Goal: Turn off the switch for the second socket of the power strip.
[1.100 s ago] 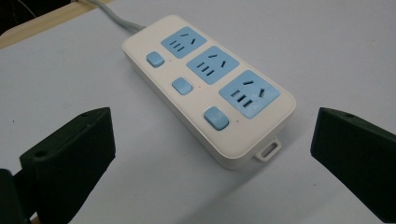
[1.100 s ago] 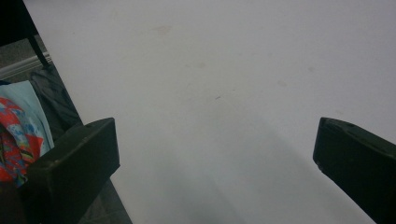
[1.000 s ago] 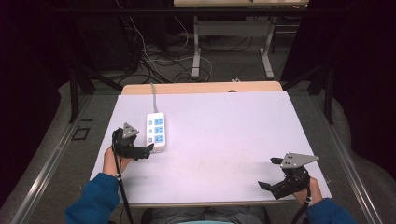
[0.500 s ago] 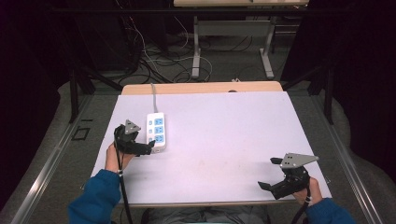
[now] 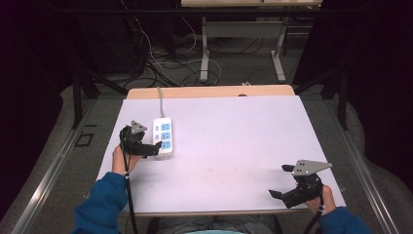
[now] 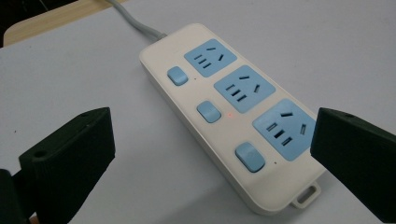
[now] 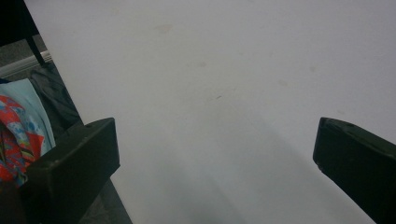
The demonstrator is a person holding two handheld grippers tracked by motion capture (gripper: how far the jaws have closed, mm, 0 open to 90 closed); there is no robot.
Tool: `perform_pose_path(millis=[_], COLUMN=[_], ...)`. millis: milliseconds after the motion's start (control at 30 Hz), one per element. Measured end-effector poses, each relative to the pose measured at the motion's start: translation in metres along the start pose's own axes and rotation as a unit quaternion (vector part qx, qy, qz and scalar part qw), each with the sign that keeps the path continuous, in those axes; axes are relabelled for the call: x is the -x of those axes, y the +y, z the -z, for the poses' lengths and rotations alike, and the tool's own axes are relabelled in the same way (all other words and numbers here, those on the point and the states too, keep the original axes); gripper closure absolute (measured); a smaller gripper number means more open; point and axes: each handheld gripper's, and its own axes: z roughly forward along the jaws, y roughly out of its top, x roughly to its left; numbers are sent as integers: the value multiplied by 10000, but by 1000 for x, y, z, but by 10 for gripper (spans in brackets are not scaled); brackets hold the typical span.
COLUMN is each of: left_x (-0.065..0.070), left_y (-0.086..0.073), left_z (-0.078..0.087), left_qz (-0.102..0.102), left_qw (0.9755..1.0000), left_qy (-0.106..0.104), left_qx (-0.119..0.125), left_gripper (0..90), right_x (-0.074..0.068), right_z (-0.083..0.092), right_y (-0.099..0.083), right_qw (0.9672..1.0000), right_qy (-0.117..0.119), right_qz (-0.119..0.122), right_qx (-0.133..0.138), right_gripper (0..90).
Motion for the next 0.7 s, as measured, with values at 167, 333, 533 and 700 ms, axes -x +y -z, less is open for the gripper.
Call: perform_pose_path(millis=[167,333,533,700], left_x=[-2,-4,-6,-7], left_y=[1,5,7,8], left_z=[-7,-10,-15,-18], left_qz=[-50,86,202,169], left_qw=[9999,9999,9997,9997], left_qy=[92,65,154,173], left_qx=[-44,-16,16,-37], left_gripper=[0,0,62,170], right_x=[-1,0,0,0], right_z=[-1,-1,-1,-1], right_y=[-1,0,0,0], right_qw=[9999,10000,10000,10000], right_qy=[-42,-23,-9,-51], right_qz=[-41,33,30,38], right_qx=[90,83,-26,43], right_gripper=[0,0,0,0])
